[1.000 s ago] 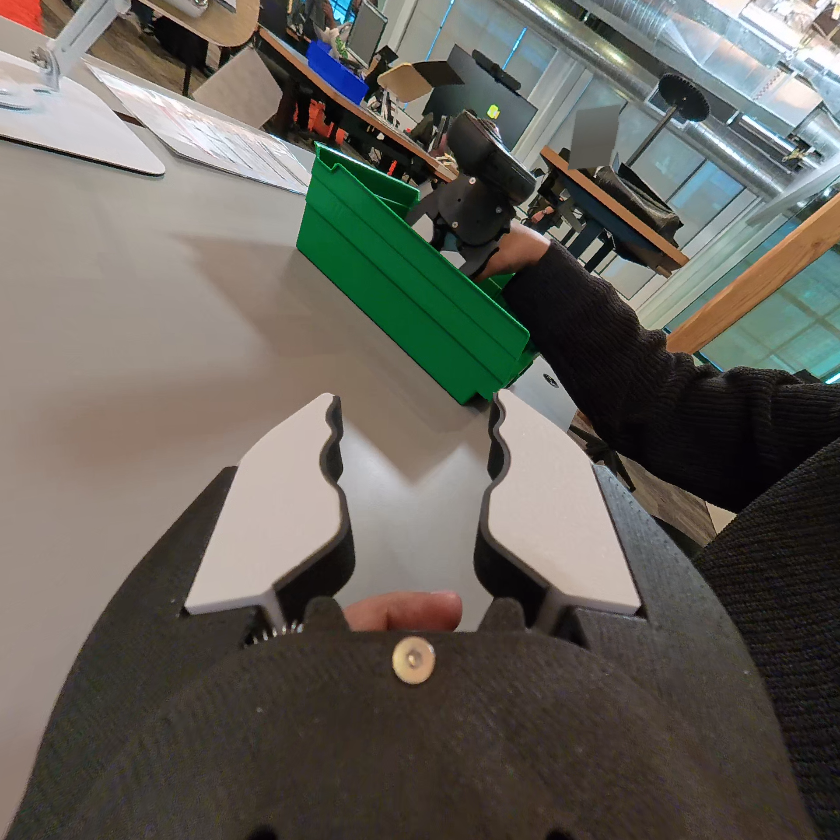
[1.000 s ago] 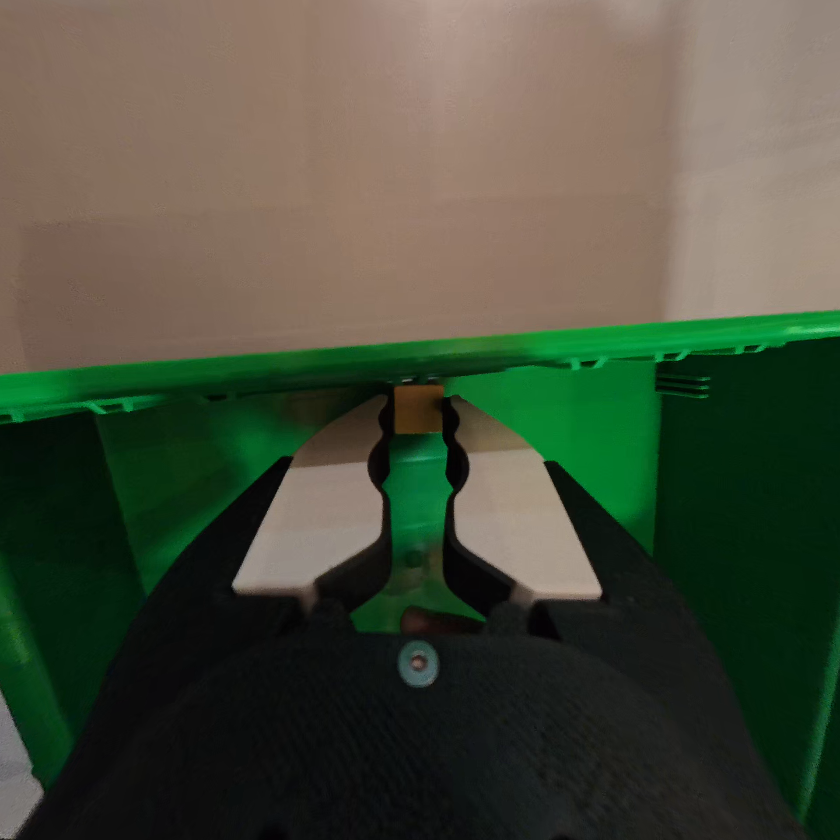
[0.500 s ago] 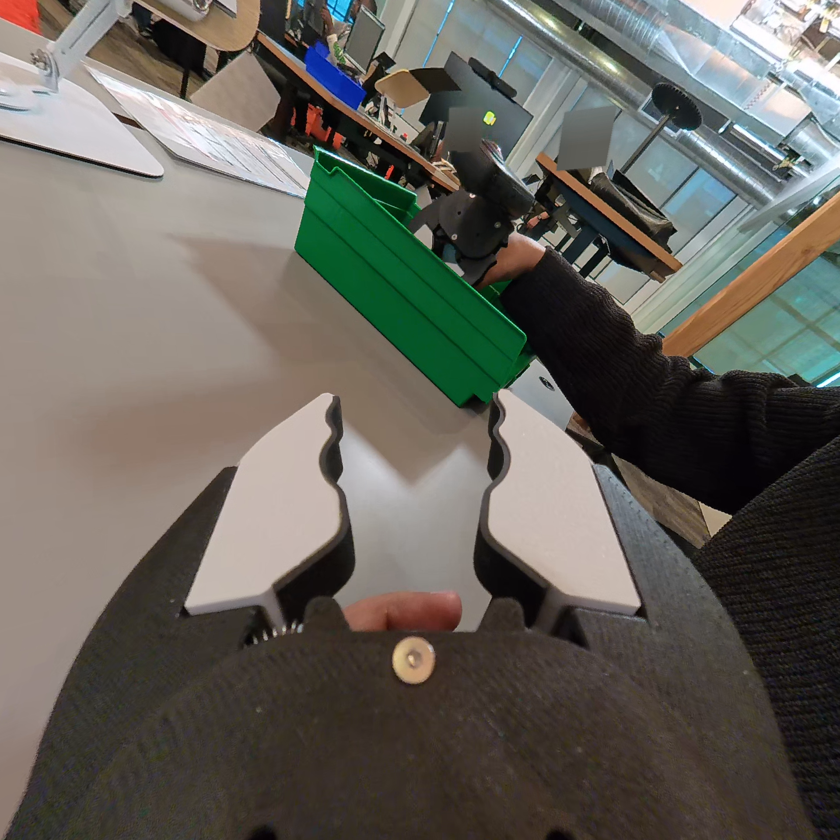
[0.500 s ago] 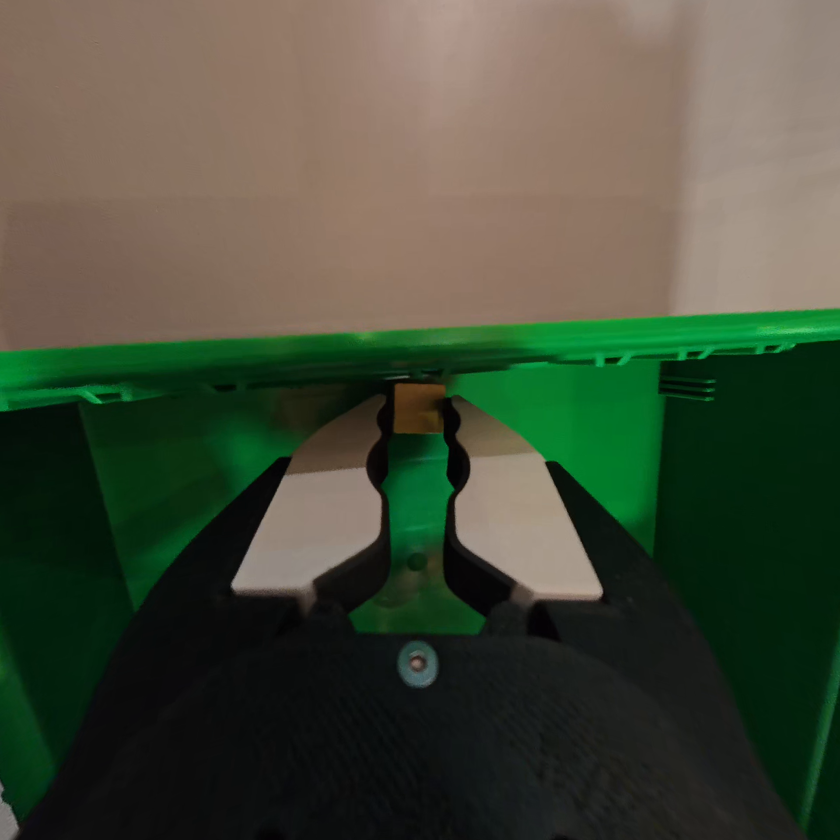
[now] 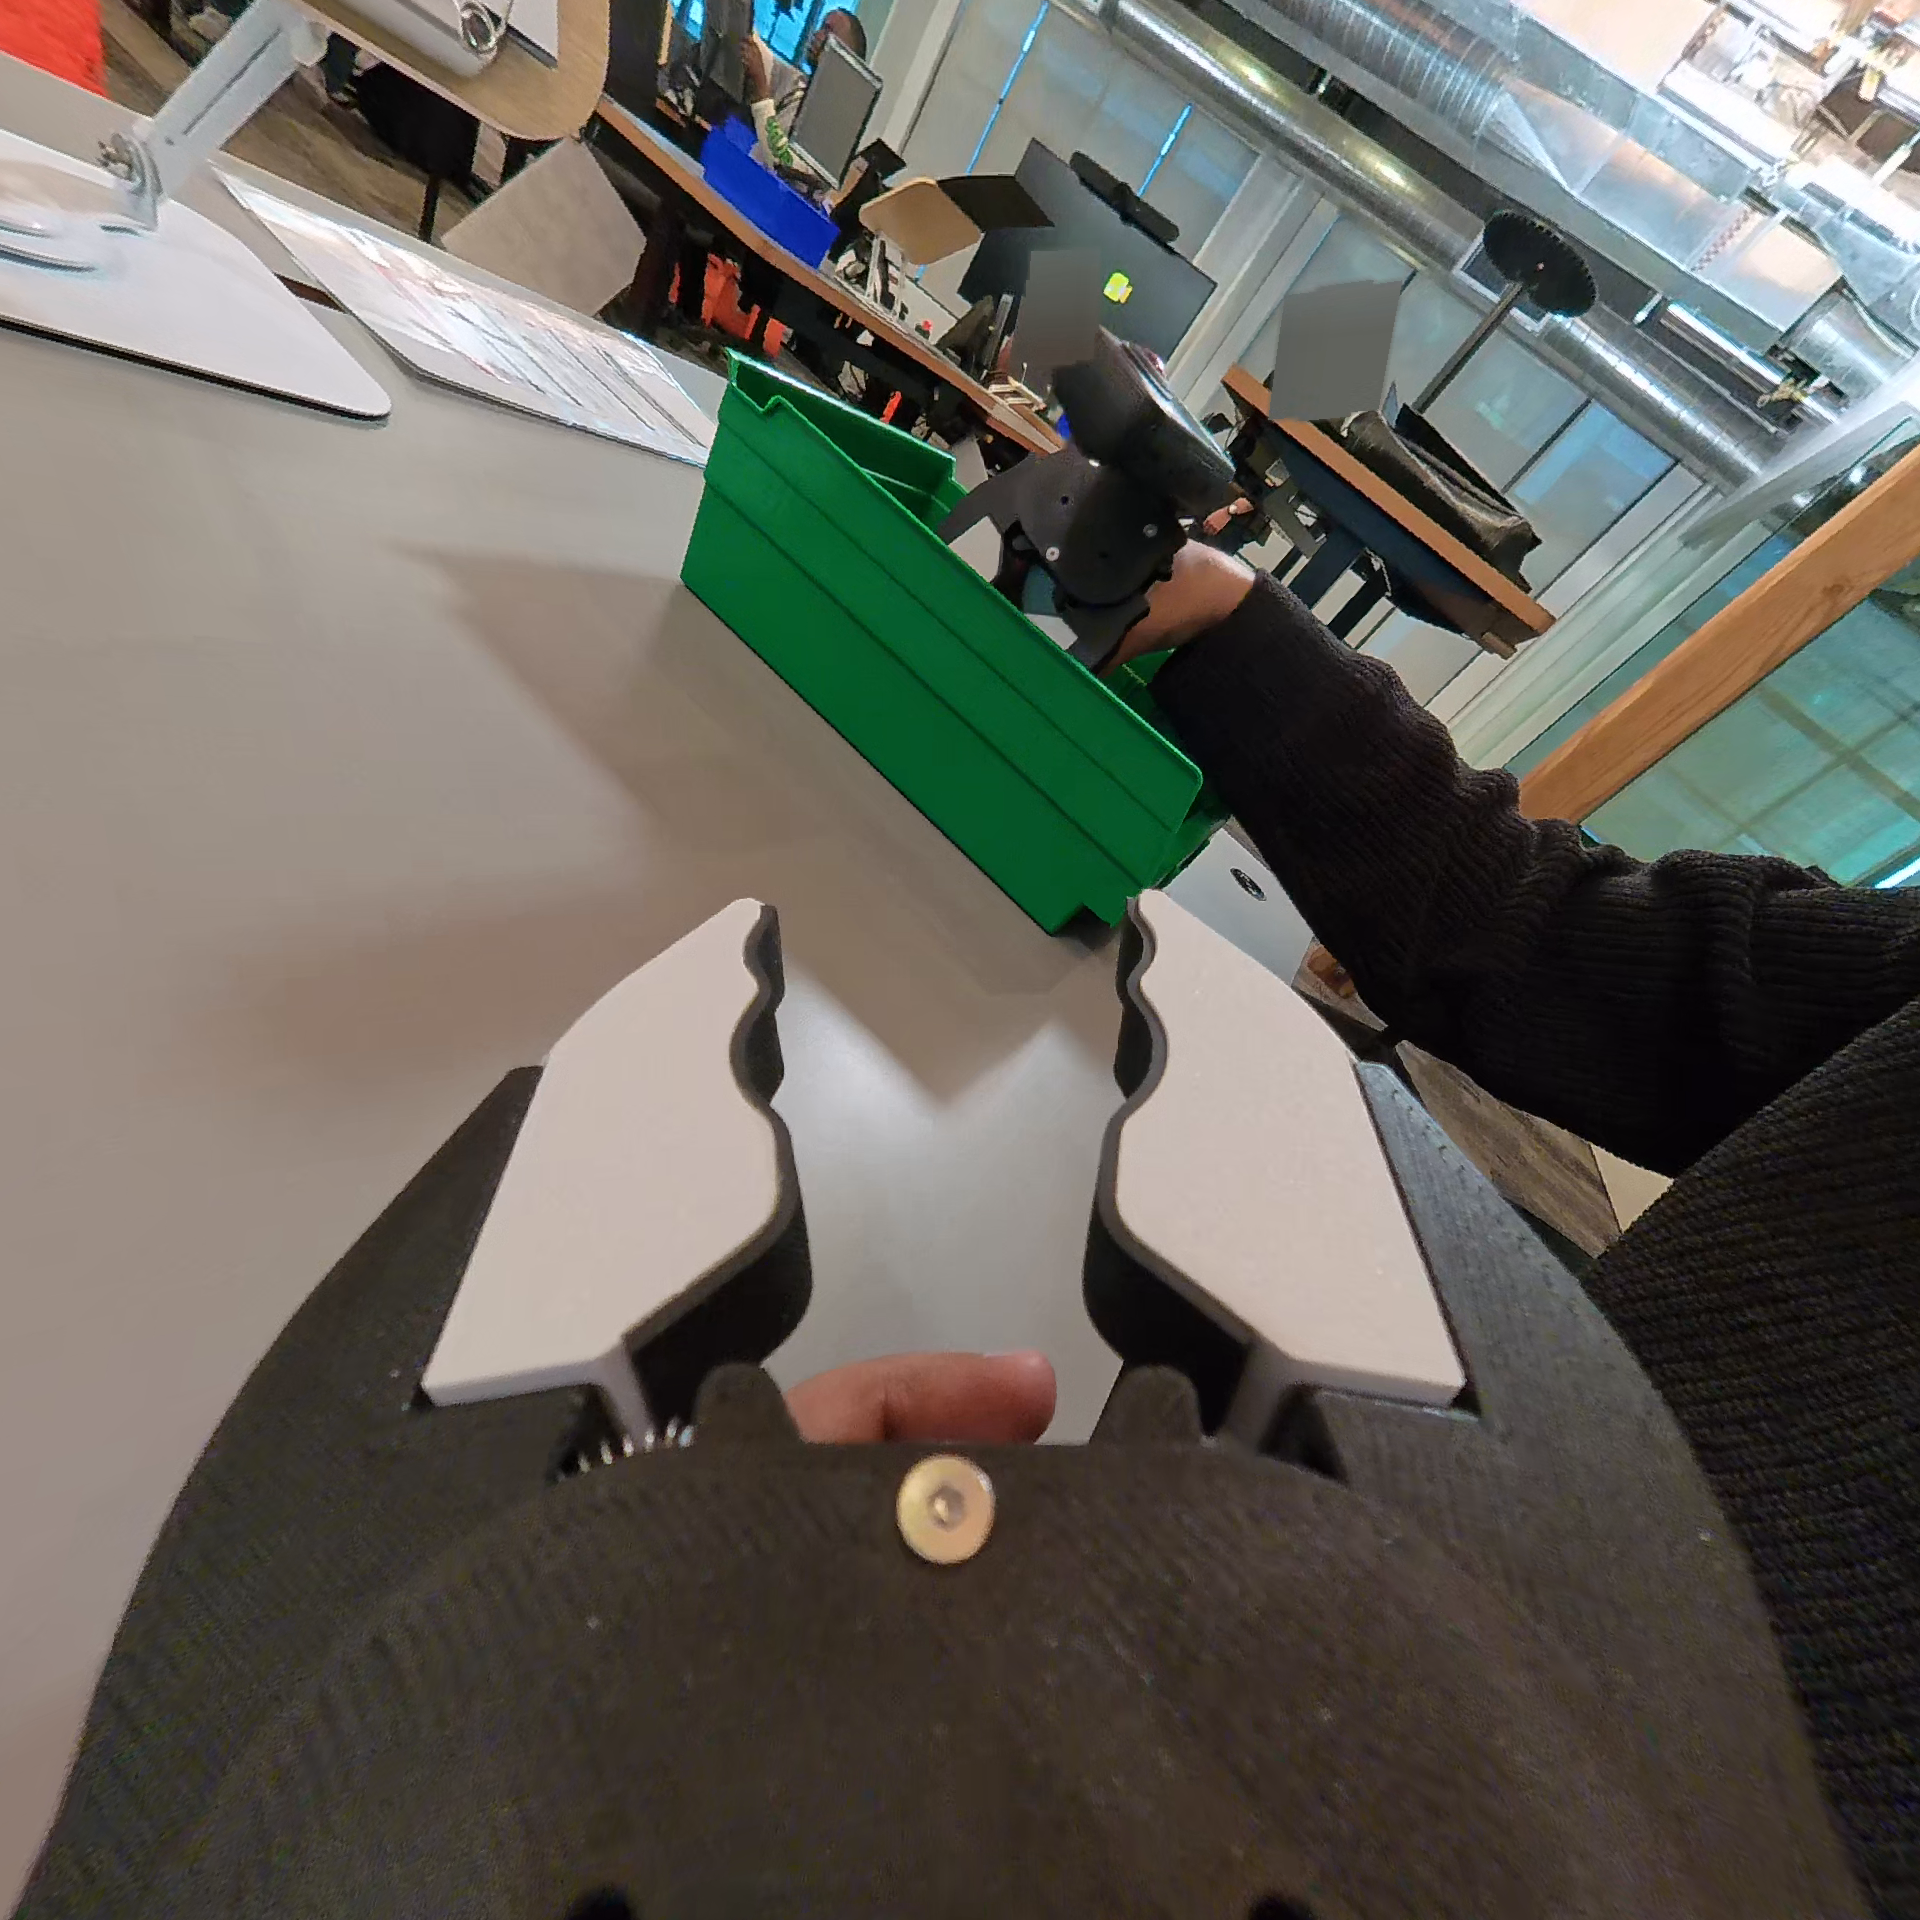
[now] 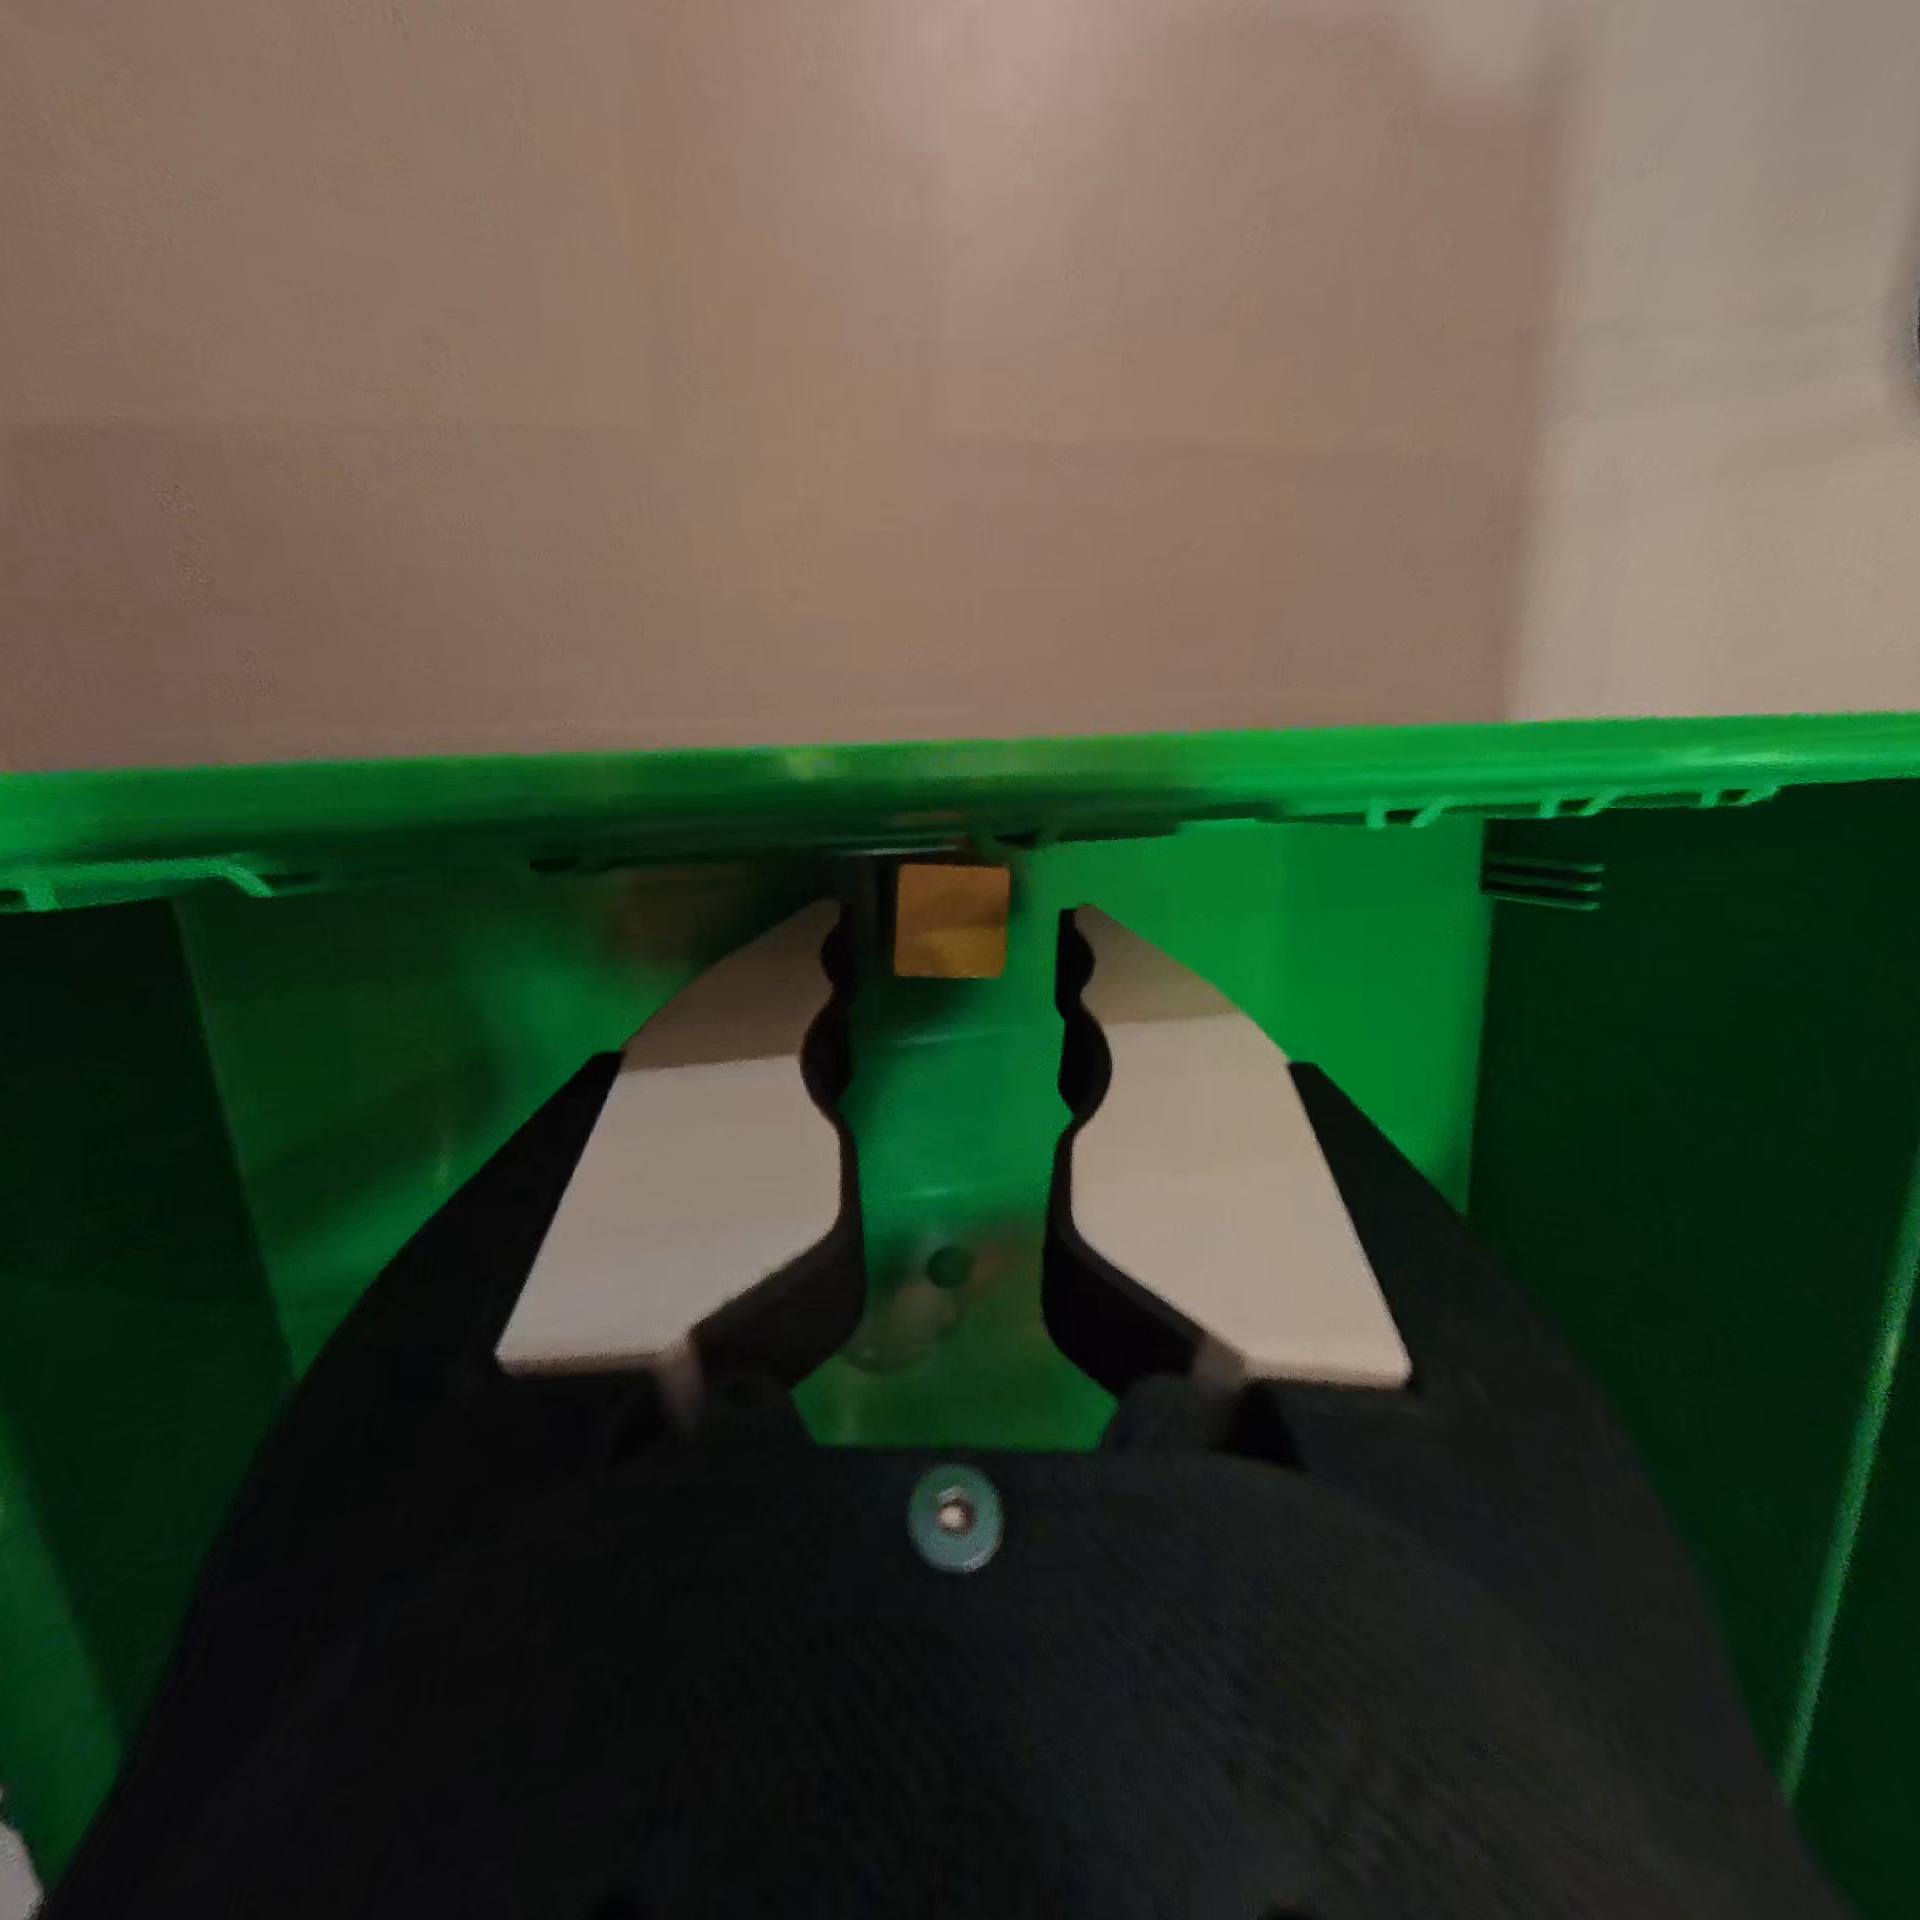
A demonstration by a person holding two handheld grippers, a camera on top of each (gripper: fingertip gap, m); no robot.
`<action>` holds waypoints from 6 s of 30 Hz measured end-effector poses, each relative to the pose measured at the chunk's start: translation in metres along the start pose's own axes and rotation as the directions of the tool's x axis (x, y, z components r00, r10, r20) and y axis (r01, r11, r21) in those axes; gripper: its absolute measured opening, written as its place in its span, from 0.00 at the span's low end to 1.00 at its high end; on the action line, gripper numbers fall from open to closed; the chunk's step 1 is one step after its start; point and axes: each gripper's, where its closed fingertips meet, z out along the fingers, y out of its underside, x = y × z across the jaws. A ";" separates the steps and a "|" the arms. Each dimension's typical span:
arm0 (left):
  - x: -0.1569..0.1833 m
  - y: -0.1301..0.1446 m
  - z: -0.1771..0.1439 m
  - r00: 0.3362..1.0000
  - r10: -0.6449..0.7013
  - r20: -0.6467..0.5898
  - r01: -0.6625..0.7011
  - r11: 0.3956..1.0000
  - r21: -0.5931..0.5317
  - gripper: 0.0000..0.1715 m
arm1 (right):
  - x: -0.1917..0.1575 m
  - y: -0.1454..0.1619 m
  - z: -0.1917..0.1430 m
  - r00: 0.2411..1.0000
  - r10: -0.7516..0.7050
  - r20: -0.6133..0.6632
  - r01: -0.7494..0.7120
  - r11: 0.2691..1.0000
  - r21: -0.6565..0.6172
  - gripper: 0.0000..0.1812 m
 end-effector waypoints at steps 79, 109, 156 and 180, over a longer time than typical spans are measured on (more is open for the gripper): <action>0.046 -0.040 -0.055 0.945 0.075 -0.318 -0.104 0.992 -0.075 0.16 | -0.156 -0.261 -0.081 0.772 0.399 0.496 -0.600 0.197 0.776 0.14; 0.015 0.015 -0.047 0.911 -0.199 -0.362 0.098 0.956 -0.278 0.16 | -0.173 -0.261 -0.022 0.660 0.365 0.657 -0.750 0.253 0.611 0.20; 0.020 0.011 -0.043 0.908 -0.211 -0.362 0.130 0.963 -0.236 0.33 | -0.121 -0.225 -0.167 0.878 0.318 0.358 -0.409 0.109 0.906 0.14; 0.022 0.033 -0.019 0.935 -0.182 -0.306 0.091 0.953 -0.290 0.32 | -0.006 0.034 -0.024 0.998 0.014 0.054 -0.001 0.974 -0.228 0.15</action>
